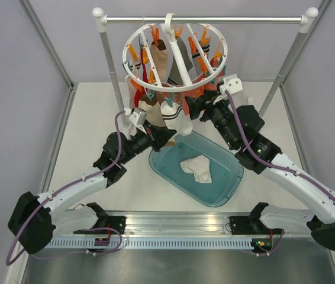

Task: Remove the socks clipped to the hanger

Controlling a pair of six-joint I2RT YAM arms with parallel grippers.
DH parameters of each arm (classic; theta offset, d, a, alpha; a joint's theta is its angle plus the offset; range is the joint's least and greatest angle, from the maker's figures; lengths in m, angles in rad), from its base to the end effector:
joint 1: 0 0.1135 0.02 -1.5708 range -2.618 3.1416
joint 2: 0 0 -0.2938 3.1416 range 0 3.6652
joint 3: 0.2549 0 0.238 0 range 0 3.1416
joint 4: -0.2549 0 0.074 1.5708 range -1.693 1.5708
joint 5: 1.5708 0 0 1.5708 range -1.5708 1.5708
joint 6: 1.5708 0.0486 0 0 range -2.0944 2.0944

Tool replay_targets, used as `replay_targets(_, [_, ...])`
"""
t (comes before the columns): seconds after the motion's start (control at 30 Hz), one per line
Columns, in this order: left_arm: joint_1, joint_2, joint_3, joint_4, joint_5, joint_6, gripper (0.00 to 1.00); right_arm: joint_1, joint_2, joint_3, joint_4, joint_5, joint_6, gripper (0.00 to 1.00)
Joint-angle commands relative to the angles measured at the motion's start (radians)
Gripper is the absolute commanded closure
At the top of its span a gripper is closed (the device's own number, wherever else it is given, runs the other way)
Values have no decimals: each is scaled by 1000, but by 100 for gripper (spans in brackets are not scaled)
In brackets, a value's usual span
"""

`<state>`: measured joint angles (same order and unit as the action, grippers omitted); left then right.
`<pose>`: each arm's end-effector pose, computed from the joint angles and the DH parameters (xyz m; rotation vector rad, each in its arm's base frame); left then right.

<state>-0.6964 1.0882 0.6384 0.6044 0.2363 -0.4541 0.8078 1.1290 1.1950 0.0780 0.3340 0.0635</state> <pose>0.1745 -0.1607 0.3463 0.3884 1.4665 -1.1045 0.1766 0.1617 0.4714 -0.2597 1.4288 0.4772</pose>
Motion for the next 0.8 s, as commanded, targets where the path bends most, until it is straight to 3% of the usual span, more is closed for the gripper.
replay_targets(0.0, [-25,-11,12,3,-28,40,98,4,-64,-18,-29,-21,33,27])
replay_targets(0.07, [-28,-17,9,-9,-34,38,98,4,-95,-41,-41,-35,39,24])
replay_targets(0.33, [-34,-37,6,-41,-49,42,98,4,-114,-106,-3,-331,-7,23])
replay_targets(0.77, [-38,-39,18,-63,-49,45,98,5,60,-5,149,-332,-39,20])
